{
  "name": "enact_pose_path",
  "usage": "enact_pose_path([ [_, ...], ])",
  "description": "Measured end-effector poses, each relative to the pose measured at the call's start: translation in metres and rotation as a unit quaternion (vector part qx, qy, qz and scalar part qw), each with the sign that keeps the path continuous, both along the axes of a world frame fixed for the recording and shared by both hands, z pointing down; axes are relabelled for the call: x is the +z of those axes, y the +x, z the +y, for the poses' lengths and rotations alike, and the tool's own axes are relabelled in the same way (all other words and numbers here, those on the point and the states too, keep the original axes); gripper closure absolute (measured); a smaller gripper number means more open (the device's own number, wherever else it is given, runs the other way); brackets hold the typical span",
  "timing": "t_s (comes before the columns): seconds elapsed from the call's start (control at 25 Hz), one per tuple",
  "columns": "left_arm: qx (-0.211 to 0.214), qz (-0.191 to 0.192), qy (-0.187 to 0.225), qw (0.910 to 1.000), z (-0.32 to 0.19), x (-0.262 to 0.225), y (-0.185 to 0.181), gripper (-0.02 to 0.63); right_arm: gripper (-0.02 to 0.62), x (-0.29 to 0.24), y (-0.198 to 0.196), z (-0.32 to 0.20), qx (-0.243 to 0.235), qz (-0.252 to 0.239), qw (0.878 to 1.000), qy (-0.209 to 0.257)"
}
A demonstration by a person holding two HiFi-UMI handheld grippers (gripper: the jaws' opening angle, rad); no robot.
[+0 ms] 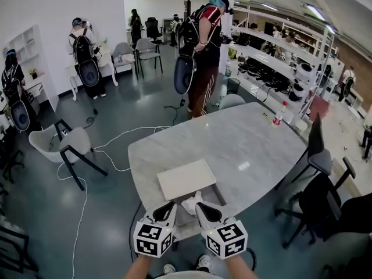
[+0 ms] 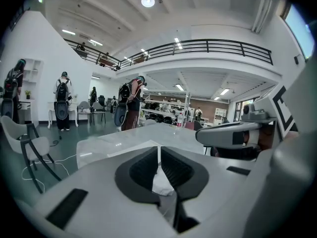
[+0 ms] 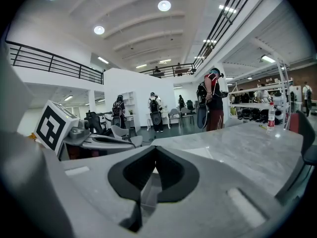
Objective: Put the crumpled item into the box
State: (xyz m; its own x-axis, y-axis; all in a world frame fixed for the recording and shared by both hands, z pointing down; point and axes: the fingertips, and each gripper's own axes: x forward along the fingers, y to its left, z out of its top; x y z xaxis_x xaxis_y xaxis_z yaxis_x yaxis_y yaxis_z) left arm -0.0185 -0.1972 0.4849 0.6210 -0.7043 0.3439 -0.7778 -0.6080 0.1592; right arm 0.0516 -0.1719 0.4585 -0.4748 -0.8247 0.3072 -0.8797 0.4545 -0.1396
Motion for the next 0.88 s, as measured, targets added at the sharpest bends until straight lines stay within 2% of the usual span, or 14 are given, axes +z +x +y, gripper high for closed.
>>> enact_pose_path([
  [0.88, 0.007, -0.004, -0.022, 0.9997, -0.002, 0.015, 0.006, 0.586, 0.591, 0.008, -0.001, -0.002, -0.003, -0.005, 1.000, -0.005],
])
